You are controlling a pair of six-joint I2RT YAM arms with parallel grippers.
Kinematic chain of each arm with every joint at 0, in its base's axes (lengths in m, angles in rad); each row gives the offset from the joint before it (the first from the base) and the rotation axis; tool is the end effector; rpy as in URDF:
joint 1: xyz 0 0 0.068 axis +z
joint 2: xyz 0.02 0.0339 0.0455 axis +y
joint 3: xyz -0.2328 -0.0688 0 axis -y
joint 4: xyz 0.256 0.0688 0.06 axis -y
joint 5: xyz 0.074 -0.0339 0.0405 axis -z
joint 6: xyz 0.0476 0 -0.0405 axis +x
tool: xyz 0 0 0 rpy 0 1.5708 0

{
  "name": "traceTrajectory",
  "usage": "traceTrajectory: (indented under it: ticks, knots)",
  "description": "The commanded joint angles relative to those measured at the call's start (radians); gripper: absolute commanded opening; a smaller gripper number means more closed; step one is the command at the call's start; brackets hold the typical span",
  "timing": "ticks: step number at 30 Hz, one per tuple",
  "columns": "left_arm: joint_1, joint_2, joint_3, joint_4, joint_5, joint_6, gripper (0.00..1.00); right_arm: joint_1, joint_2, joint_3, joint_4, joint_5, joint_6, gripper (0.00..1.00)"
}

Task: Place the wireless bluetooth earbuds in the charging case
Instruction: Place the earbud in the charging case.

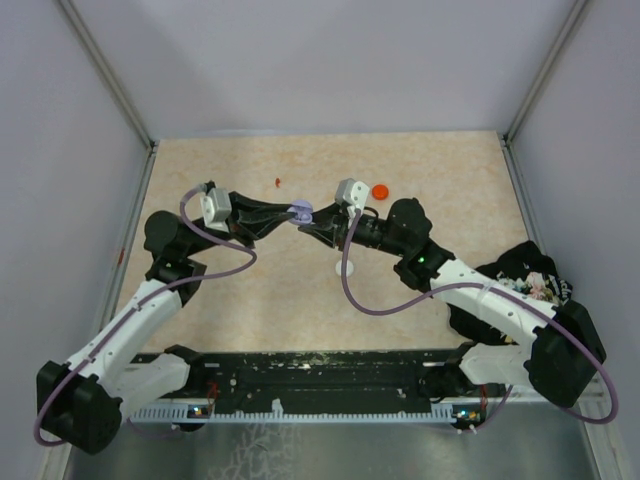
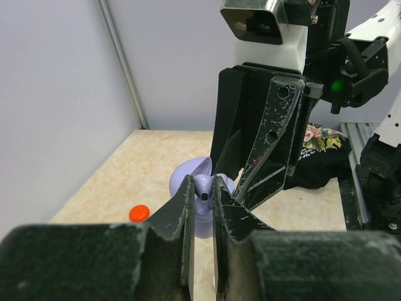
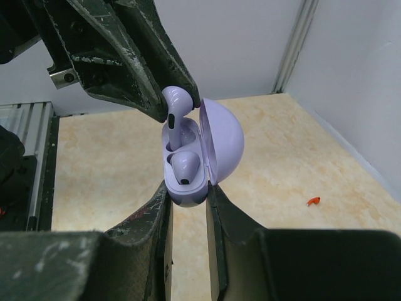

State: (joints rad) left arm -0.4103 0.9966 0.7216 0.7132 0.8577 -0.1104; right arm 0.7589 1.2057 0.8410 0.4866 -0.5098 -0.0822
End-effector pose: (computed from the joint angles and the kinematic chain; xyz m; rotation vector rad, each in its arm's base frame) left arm 0.2162 -0.1333 0.3418 0.9411 0.9638 -0.9260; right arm 0.2105 0.2316 0.3098 -0.9951 1.1650 0.9125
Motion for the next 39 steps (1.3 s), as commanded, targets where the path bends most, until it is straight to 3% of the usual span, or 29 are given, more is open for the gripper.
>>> traceTrajectory:
  ticks: [1, 13, 19, 23, 31, 34, 39]
  knots:
    - [-0.005, -0.022, 0.031, -0.024, 0.012, 0.023, 0.00, 0.007, -0.008, 0.058, 0.071, -0.013, 0.006, 0.00]
    - [-0.005, -0.014, 0.042, -0.038, 0.025, 0.013, 0.04, 0.008, -0.010, 0.057, 0.072, -0.015, 0.005, 0.00]
    - [-0.005, -0.027, 0.057, -0.074, 0.002, 0.023, 0.18, 0.008, -0.012, 0.056, 0.070, -0.013, 0.005, 0.00]
    - [-0.005, -0.042, 0.078, -0.136, -0.020, 0.043, 0.34, 0.008, -0.011, 0.054, 0.072, -0.012, 0.005, 0.00]
    - [-0.005, -0.050, 0.118, -0.224, -0.040, 0.040, 0.49, 0.008, -0.006, 0.056, 0.073, -0.014, 0.006, 0.00]
    - [-0.004, -0.043, 0.161, -0.312, -0.080, 0.011, 0.55, 0.008, -0.005, 0.057, 0.065, -0.016, 0.003, 0.00]
    - [0.009, 0.014, 0.260, -0.479, -0.026, -0.020, 0.62, 0.008, -0.008, 0.058, 0.054, -0.022, -0.006, 0.00]
